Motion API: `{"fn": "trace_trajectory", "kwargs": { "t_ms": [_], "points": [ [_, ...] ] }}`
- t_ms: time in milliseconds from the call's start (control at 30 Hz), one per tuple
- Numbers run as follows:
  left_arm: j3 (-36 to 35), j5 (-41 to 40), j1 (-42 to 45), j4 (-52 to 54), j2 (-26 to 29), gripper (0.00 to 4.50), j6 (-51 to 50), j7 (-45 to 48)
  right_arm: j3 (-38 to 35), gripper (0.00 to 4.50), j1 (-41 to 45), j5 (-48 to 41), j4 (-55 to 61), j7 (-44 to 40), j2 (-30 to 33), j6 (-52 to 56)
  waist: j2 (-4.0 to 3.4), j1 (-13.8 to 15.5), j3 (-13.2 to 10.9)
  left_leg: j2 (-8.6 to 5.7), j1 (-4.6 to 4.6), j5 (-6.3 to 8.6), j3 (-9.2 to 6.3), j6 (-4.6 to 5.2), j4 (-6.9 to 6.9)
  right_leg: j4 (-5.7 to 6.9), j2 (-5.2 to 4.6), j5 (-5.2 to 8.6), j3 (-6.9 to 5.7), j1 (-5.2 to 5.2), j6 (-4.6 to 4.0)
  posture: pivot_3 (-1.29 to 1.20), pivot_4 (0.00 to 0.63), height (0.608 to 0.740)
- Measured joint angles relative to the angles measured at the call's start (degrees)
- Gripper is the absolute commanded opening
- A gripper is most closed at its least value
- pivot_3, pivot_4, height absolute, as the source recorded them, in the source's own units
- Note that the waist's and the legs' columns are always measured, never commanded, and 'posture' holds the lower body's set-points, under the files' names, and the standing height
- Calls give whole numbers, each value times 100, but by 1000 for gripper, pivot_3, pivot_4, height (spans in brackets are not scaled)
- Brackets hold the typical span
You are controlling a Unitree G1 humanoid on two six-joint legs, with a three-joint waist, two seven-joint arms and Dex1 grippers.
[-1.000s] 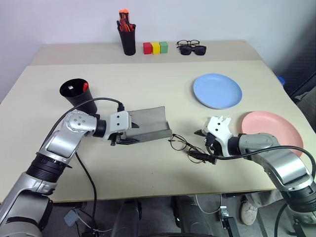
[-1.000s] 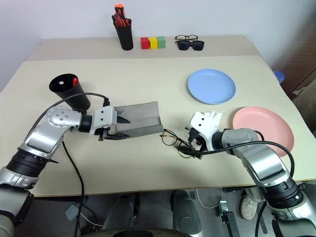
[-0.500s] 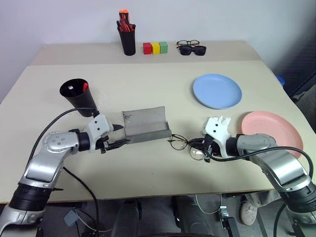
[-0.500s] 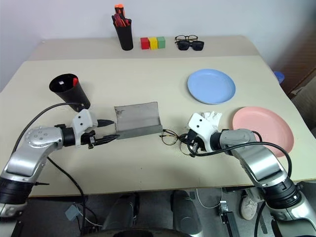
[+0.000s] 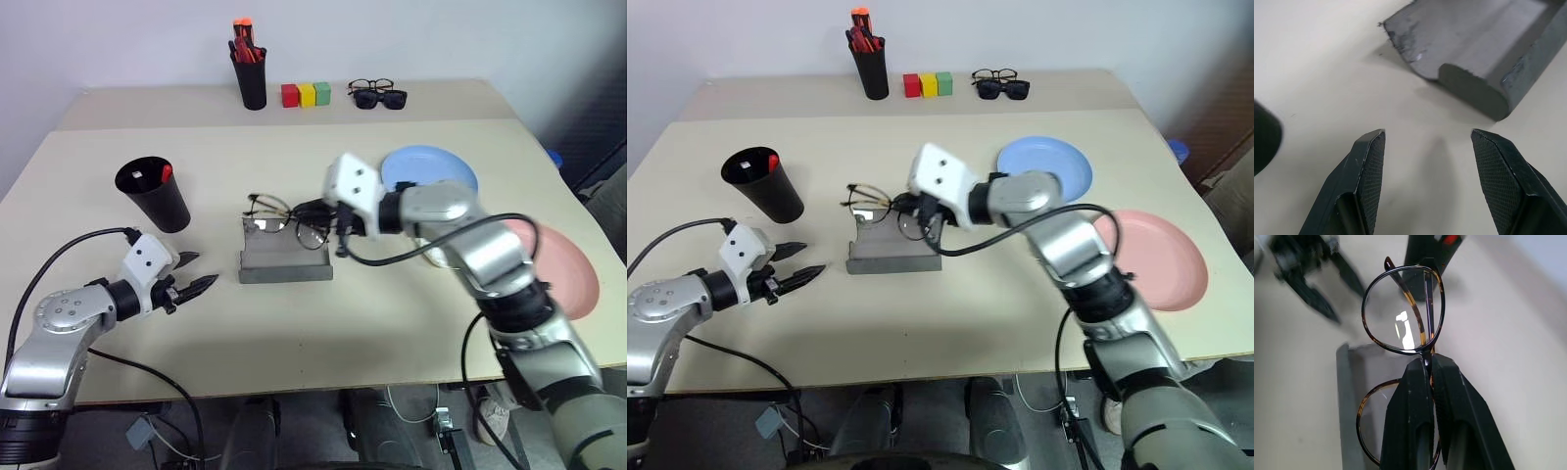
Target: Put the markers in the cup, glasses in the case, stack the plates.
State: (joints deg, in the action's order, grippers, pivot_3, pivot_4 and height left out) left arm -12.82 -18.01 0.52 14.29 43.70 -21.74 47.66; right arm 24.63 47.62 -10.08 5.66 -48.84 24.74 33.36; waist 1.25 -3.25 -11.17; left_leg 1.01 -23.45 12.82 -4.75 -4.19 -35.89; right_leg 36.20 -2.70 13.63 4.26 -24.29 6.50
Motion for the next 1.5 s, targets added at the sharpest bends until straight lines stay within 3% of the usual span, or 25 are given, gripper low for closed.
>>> {"fn": "trace_trajectory", "kwargs": {
  "t_ms": [133,367,500,567,667,733,933,1167,1300,1500],
  "points": [
    [-155,-210,-60,279,-3,2817,-188,-68,470,66,5,558,-699,128,-320,-429,-1,6,-1,0,-1,0,0,0,-1,0,0,-5,0,-1,9,0,150,740],
    [-263,-501,-164,563,-3,2817,-433,-168,653,66,-277,1231,-860,137,-107,-813,-2,14,-1,0,0,0,0,0,-1,1,1,-5,0,-1,8,0,150,740],
    [-210,-519,159,508,-8,2817,-436,-201,628,1465,-470,1213,-480,-69,-60,-611,-2,3,-1,0,1,0,-1,0,-2,4,1,-5,0,-2,8,0,150,740],
    [-191,-524,313,432,-35,2817,-436,-227,613,2473,-486,1194,-317,-124,-66,-536,-2,-3,-1,0,1,0,-1,0,-3,4,2,-5,0,-1,9,0,150,740],
    [-100,-649,830,161,-251,1954,-753,-370,418,3998,-536,1159,-121,-62,-107,-364,-1,7,-1,0,1,0,-5,0,-7,10,4,-6,-2,-1,10,0,150,740],
    [139,-664,1461,-102,-472,1069,-1023,-495,244,4007,-570,1101,95,-7,-129,-330,1,70,0,-2,0,0,-6,0,-11,11,4,-7,-3,0,13,0,150,740],
    [1472,126,3426,-1621,-1241,1069,-1214,-933,-240,4007,-1063,823,1006,-154,201,-541,6,124,3,-9,0,0,-8,0,-14,3,0,-8,-4,14,17,0,150,740],
    [2021,424,4951,-3765,-1817,1069,-1375,-553,-1338,4007,-2309,138,1642,-103,575,-443,5,58,2,-8,1,0,-8,1,-9,6,4,-7,-2,7,16,0,150,740],
    [2156,512,5367,-4645,-1809,1069,-1285,140,-2071,4007,-3059,-355,2178,149,636,87,4,51,1,-8,2,0,-7,1,-7,6,3,-7,-1,7,16,0,150,740],
    [2693,751,5243,-4717,-1432,1069,-1187,1424,-2226,4007,-3422,-489,2535,529,720,298,3,55,1,-7,2,0,-6,1,-8,6,4,-5,1,7,15,0,150,740]
  ]
}}
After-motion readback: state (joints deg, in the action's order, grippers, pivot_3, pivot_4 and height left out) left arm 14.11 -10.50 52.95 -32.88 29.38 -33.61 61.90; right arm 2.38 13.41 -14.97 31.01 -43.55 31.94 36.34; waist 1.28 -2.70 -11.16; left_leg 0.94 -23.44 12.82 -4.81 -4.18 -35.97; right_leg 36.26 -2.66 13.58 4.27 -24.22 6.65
